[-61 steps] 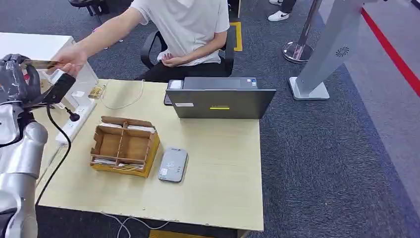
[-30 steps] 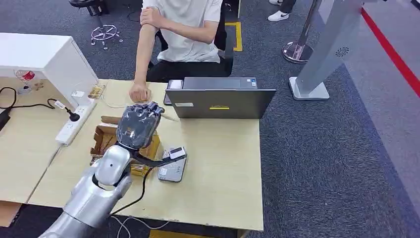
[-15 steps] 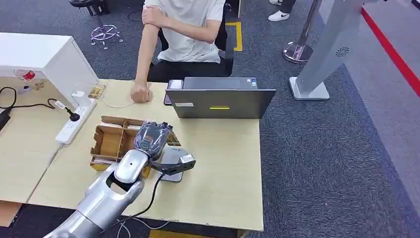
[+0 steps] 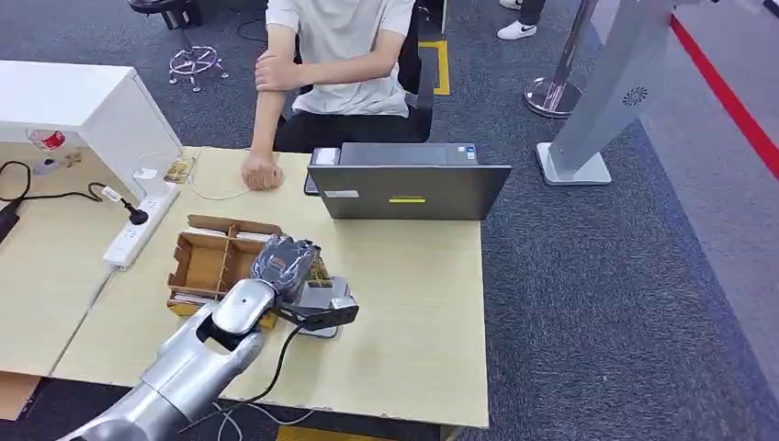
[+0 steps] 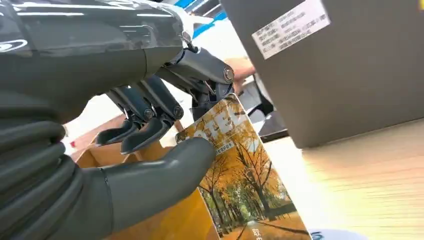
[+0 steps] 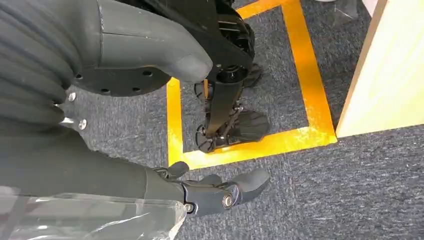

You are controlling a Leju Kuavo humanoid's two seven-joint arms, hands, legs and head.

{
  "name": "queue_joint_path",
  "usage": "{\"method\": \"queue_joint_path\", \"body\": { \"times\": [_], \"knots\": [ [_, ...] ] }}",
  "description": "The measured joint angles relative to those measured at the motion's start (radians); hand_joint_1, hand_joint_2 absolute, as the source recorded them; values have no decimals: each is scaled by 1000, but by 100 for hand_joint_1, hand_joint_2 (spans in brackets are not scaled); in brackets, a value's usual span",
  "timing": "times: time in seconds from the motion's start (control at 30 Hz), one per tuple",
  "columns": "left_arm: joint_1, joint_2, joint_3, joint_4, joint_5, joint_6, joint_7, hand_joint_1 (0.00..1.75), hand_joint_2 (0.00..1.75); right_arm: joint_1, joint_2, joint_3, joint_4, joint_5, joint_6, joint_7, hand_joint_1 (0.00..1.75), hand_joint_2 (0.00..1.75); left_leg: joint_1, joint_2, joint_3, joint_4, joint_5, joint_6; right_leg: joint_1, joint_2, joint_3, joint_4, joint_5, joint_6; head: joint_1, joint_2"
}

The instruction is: Pass the card to the sensor for recognition and then transmit it.

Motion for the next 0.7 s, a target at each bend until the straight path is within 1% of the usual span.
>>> {"method": "queue_joint_path", "body": {
  "times": [0.2, 0.23, 0.27, 0.3, 0.37, 0.47, 0.53, 0.6, 0.63, 0.67, 0.7],
  "knots": [
    [-4, 3, -19, -3, 21, 4, -14, 175, 175, 0, 0, -16, 0, 0, -1, 3, 0, 175, 0, 0, 0, 0, 0, 0, 0, 0, 0, 0, 0, 0, 0, 0],
    [-4, 5, -20, -6, 21, 15, -15, 175, 175, 0, 0, -18, 0, 3, -1, 3, 0, 175, 0, 0, 0, 0, 0, 0, 0, 0, 0, 0, 0, 0, 0, 0],
    [0, 6, -22, -13, 16, 42, -13, 175, 175, 0, 0, -19, 0, 5, -1, 3, 0, 175, 0, 0, 0, 0, 0, 0, 0, 0, 0, 0, 0, 0, 0, 0],
    [3, 8, -22, -25, 1, 92, -7, 175, 175, 0, 1, -21, 0, 6, -1, 3, 0, 175, 0, 0, 0, 0, 0, 0, 0, 0, 0, 0, 0, 0, 0, 0],
    [17, 8, -22, -68, -59, 220, 30, 175, 175, 0, 2, -22, 1, 19, -2, 2, 0, 175, 0, 0, 0, 0, 0, 0, 0, 0, 0, 0, 0, 0, 0, 0],
    [21, 13, -19, -145, -138, 324, 55, 175, 175, 0, 4, -22, 1, 40, -2, 2, 0, 175, 0, -2, -1, 0, 0, 0, 0, -2, 0, 0, 0, 0, 0, 0],
    [21, 26, 1, -186, -194, 421, 69, 175, 175, -2, 7, -22, 1, 61, -2, 8, 0, 175, 0, -1, -1, 0, 0, 0, 0, -1, 0, 0, 0, 0, 0, 0],
    [13, 45, 42, -206, -239, 517, 75, 175, 175, -5, 10, -20, 1, 77, -2, 19, 0, 175, 0, 0, -1, 0, 0, 0, 0, -1, 0, 1, 0, 0, 0, 0],
    [2, 62, 79, -208, -246, 556, 79, 175, 175, -7, 11, -18, 1, 87, -2, 23, 0, 175, 0, -1, -1, 0, 0, -1, 0, -1, 0, 2, 0, 0, 0, 0],
    [-12, 78, 109, -206, -247, 580, 82, 175, 175, -12, 12, -16, 1, 97, -2, 32, 0, 175, 1, 0, -1, 0, 1, -2, 0, -1, -1, 2, 0, -1, 0, 0],
    [-33, 98, 147, -195, -247, 604, 68, 175, 175, -17, 15, -13, 1, 105, -3, 39, 0, 175, 1, 0, -1, 0, 2, -3, 1, 0, -2, 3, 1, -1, 0, 0]
  ]
}}
